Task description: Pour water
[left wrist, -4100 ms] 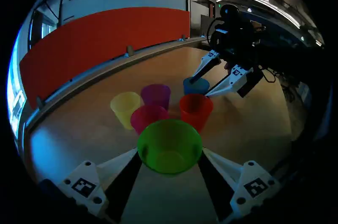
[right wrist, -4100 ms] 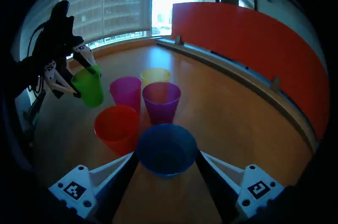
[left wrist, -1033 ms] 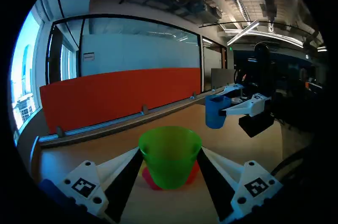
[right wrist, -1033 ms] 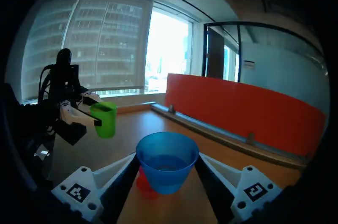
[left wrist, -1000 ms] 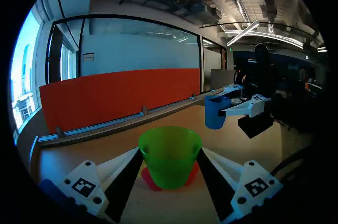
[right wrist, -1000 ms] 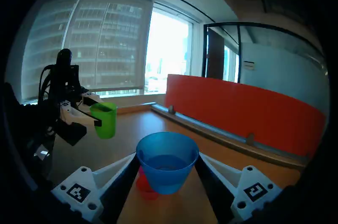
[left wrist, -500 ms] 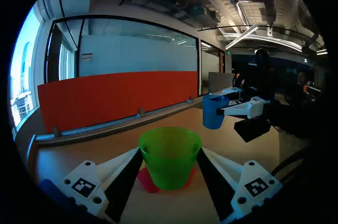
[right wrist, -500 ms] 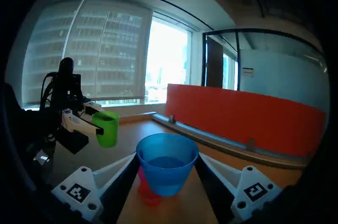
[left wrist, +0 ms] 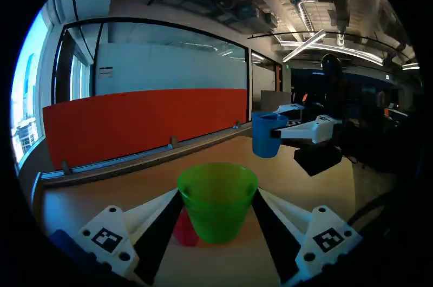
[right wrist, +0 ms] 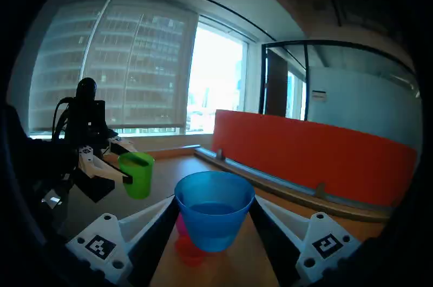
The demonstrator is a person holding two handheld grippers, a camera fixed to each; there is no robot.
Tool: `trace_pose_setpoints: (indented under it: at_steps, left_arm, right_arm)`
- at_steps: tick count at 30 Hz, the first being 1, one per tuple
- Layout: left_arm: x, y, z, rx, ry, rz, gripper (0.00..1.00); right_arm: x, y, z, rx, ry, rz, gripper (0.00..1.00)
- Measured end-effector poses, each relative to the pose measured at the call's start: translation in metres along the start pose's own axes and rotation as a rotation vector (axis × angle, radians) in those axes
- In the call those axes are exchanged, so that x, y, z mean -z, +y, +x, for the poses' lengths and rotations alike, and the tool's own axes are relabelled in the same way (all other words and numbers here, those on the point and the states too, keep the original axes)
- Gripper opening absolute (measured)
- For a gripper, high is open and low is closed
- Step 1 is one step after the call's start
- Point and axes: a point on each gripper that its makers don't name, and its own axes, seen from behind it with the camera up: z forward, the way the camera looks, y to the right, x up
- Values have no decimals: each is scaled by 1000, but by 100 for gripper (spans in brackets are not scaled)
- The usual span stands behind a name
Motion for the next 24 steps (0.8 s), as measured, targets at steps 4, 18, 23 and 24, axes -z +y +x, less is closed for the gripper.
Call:
trace_pose_setpoints:
  at_steps: [4,18,23,24]
  left_arm:
    - [-4,8,-4,-8,3,-18,86]
    - [-11,31,-11,-9,38,-79,85]
    - [-14,37,-15,-13,39,-91,85]
    - [-15,38,-16,-14,39,-93,85]
  right_arm:
    - [-1,-3,4,24,2,5,90]
    - [-3,-9,23,123,16,8,90]
    - [-4,-11,27,145,20,13,90]
    - [-4,-11,28,149,21,13,90]
